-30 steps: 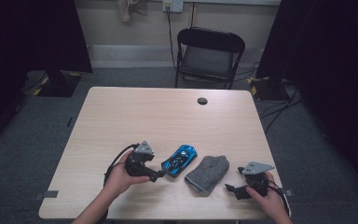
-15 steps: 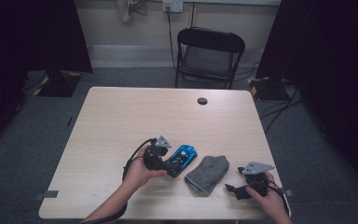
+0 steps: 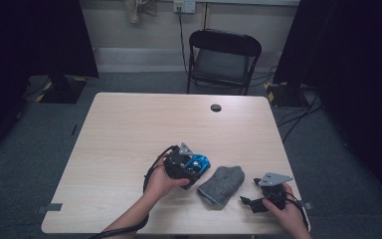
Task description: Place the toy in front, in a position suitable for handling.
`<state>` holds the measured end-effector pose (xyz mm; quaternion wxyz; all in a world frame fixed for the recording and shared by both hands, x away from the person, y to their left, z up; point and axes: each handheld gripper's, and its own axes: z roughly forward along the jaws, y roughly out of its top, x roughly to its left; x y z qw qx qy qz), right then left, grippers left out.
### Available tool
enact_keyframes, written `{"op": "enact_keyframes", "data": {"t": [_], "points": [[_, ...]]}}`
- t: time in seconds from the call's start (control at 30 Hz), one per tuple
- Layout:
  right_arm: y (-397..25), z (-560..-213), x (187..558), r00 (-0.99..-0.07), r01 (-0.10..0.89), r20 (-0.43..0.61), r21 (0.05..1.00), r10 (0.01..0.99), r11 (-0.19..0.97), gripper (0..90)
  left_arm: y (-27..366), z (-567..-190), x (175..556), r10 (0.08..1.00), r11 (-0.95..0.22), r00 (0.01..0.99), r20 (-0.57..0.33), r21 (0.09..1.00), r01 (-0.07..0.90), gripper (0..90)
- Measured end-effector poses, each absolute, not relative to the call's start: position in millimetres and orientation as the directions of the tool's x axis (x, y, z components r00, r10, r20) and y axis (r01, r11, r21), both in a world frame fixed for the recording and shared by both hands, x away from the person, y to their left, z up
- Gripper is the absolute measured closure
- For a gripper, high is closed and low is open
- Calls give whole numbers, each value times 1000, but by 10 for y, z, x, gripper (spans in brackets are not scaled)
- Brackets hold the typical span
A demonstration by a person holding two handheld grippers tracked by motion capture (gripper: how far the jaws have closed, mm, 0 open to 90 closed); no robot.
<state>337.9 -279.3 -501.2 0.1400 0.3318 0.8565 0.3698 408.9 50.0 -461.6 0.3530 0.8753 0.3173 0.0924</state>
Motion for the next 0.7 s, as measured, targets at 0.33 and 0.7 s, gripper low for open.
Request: {"op": "enact_keyframes", "data": {"t": [0.33,0.7], "points": [[-2792,-5012,3379,-740,465,6,726,672,506,108,379,-4733,4116,626,-576,779,-24,659,483,157],[-2793,-5012,3380,-741,464,5,727,672,507,107,344,-4856,4145,657,-579,754,-2,638,507,164]]}}
